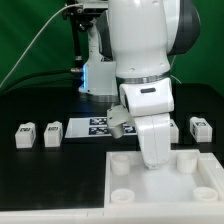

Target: Assemble one leg

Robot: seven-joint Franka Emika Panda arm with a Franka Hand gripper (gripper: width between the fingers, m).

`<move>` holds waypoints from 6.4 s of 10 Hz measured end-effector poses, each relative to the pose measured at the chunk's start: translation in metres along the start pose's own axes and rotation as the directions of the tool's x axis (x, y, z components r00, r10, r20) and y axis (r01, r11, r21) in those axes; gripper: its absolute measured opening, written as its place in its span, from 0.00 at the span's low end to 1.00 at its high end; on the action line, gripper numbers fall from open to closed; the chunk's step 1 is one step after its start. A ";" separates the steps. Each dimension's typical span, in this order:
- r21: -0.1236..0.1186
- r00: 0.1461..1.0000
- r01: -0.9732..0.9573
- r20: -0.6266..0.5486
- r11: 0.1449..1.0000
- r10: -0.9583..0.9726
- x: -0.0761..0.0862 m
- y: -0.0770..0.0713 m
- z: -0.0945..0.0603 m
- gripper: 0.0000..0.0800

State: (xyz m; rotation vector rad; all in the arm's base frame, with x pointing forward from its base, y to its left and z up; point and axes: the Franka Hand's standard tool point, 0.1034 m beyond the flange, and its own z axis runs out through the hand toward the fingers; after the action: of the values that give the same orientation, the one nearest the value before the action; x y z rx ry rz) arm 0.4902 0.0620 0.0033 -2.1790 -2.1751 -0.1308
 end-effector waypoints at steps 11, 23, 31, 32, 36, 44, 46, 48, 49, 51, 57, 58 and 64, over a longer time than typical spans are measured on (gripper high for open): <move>-0.001 1.000 -0.001 0.000 1.000 0.001 0.000 0.000 0.000 0.81; -0.005 0.310 -0.951 -0.027 0.310 0.950 0.105 -0.035 -0.060 0.81; -0.032 0.027 -0.999 0.326 0.040 0.945 0.132 -0.084 -0.038 0.81; -0.041 0.018 -0.998 0.416 0.038 0.909 0.133 -0.083 -0.037 0.81; -0.064 -0.010 -0.997 0.703 0.050 0.711 0.130 -0.086 -0.039 0.81; -0.079 -0.025 -0.995 0.770 0.055 0.638 0.127 -0.127 -0.001 0.81; -0.078 -0.025 -0.995 0.769 0.055 0.639 0.127 -0.127 -0.001 0.81; -0.078 -0.025 -0.995 0.769 0.055 0.639 0.127 -0.127 -0.001 0.50; -0.078 -0.025 -0.995 0.769 0.056 0.639 0.127 -0.127 -0.001 0.50; -0.078 -0.025 -0.995 0.769 0.056 0.639 0.127 -0.127 -0.001 0.36; -0.078 -0.025 -0.995 0.769 0.056 0.639 0.127 -0.127 -0.001 0.36; -0.078 -0.024 -0.995 0.768 0.056 0.641 0.126 -0.126 -0.001 0.36; -0.012 0.121 -0.990 0.400 0.137 0.908 0.081 -0.028 -0.125 0.36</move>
Offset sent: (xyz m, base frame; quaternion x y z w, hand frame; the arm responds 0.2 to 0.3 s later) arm 0.0000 0.0000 0.0000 0.0000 0.0000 0.0000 1.0000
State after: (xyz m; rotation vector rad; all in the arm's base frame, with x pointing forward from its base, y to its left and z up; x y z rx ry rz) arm 0.4606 0.1303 0.1350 -3.0166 -0.2321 0.5900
